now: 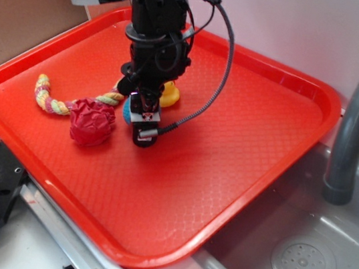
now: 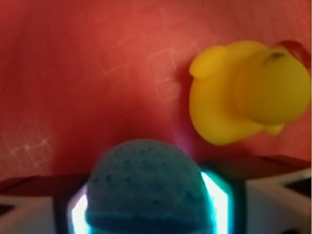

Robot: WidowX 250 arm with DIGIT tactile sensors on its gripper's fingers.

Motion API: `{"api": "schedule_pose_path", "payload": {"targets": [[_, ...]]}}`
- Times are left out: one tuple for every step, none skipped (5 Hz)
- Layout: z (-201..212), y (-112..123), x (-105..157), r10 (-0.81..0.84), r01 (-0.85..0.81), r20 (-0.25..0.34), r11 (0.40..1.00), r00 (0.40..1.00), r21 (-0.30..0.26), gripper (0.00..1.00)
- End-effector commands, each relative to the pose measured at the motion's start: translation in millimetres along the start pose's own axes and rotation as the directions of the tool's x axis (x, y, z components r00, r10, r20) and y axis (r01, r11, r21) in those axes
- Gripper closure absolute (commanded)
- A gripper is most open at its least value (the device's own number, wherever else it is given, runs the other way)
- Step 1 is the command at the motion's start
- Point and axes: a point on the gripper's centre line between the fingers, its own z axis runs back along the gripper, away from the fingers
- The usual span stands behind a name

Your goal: Grab the blue ball.

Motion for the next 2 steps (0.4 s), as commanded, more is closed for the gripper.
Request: {"api": "schedule_pose_path", "payload": {"targets": [[93,-1,-20,0.264,-0.256,0.116,0.963,0.957,-0.083,1.00],[138,-14,-44,0.436,-0.393,0.195,0.892,0.879,-0.222,1.00]]}}
